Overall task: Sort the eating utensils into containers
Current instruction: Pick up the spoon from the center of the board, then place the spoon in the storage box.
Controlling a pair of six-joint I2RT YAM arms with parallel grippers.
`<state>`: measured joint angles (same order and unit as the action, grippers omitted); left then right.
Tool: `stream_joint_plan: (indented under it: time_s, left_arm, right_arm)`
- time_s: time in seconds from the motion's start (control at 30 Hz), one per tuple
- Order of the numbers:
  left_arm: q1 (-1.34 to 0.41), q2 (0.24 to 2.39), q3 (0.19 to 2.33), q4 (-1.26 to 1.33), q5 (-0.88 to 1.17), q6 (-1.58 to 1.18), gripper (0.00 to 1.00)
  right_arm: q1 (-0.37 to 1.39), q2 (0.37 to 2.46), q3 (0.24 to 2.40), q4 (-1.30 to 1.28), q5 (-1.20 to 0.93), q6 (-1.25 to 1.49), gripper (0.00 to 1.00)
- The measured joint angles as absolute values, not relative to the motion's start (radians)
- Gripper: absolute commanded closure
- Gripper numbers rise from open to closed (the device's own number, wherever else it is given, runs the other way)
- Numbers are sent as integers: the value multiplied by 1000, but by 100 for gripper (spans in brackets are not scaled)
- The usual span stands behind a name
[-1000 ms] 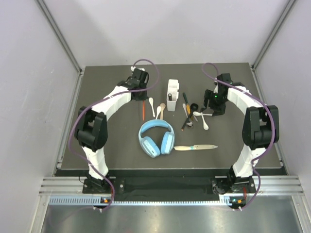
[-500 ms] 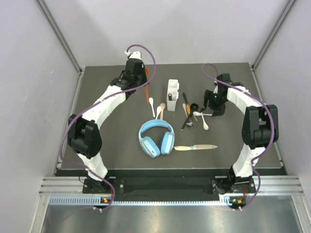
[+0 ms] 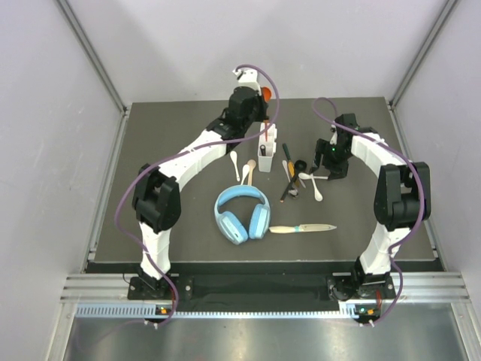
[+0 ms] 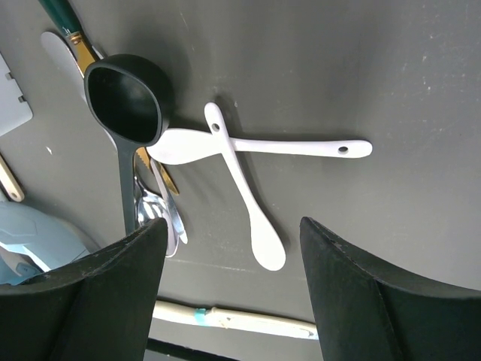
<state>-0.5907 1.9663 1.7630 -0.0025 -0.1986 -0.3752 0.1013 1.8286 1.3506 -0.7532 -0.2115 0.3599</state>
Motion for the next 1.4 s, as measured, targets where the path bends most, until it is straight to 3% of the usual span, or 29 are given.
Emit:
stream_joint_plan:
  time_s: [0.5,1.4]
  left_arm:
    - [-648,2021,1769,35,-238,-299,100]
    - [-673,2022,1559,84,-252,-341,98]
  right_arm:
    - [101,1821,1333,-749,-235,360,29]
    - [100,1820,1327,-748,-243,361,29]
